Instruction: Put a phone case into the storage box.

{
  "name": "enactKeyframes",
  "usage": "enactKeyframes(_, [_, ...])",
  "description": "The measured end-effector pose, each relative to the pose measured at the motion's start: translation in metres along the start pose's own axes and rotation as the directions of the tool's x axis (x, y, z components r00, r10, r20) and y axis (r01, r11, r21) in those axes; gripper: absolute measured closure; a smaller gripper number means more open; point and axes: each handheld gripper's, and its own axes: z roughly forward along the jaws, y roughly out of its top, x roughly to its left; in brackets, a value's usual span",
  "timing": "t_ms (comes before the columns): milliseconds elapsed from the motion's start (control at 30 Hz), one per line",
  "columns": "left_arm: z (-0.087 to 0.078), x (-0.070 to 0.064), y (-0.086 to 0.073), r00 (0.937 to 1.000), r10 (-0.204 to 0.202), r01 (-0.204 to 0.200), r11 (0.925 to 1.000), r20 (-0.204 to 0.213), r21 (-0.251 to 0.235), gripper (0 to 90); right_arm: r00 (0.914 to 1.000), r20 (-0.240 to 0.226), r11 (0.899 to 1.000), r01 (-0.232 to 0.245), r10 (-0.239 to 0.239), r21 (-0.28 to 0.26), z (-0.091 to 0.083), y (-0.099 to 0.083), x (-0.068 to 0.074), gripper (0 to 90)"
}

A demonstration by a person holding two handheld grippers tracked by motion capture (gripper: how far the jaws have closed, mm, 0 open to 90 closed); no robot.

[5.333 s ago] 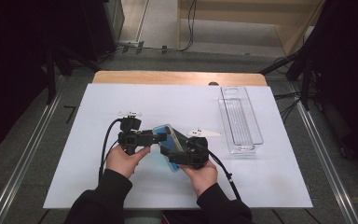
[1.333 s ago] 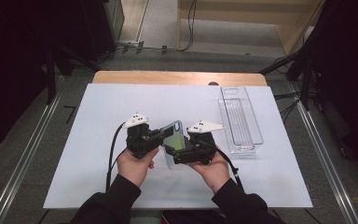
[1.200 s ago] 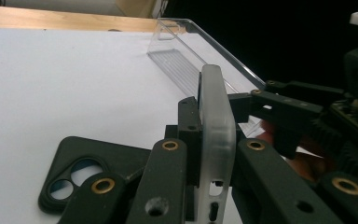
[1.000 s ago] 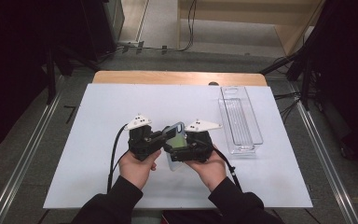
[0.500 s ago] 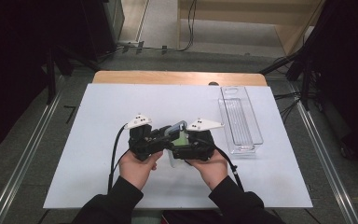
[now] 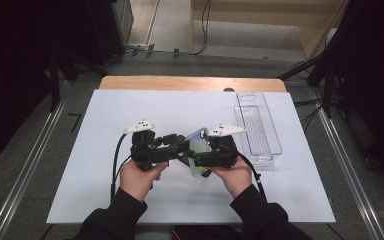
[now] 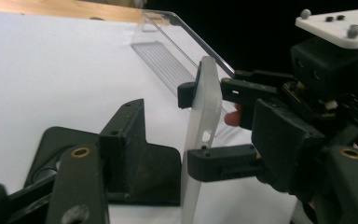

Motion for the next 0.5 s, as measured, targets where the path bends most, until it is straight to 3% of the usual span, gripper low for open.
enactKeyframes(100, [0.000, 0.001, 0.000, 0.9992, 0.035, -0.035, 0.9980, 0.019, 0.053, 33.1, 0.9999, -0.014, 1.000, 0.004, -0.004, -0.001, -0.002, 0.000, -0.004, 15.0])
enactKeyframes(200, [0.001, 0.001, -0.002, 0.9959, 0.076, -0.081, 0.9909, 0.049, 0.108, 30.8, 0.9997, -0.021, 1.000, 0.015, -0.015, 0.003, -0.005, 0.000, -0.006, 15.0])
enactKeyframes(333, [-0.001, 0.002, -0.004, 0.9901, 0.102, -0.117, 0.9809, 0.095, 0.156, 30.9, 0.9989, -0.038, 0.999, 0.030, -0.029, 0.026, -0.006, -0.001, -0.010, 15.0])
enactKeyframes(433, [-0.001, 0.003, -0.006, 0.9830, 0.132, -0.156, 0.9666, 0.128, 0.203, 30.9, 0.9966, -0.075, 0.999, 0.035, -0.033, 0.028, -0.009, -0.001, -0.013, 15.0])
enactKeyframes(500, [-0.002, 0.004, -0.009, 0.9781, 0.165, -0.190, 0.9569, 0.127, 0.220, 30.8, 0.9949, -0.095, 0.999, 0.035, -0.032, 0.021, -0.011, -0.001, -0.014, 15.0])
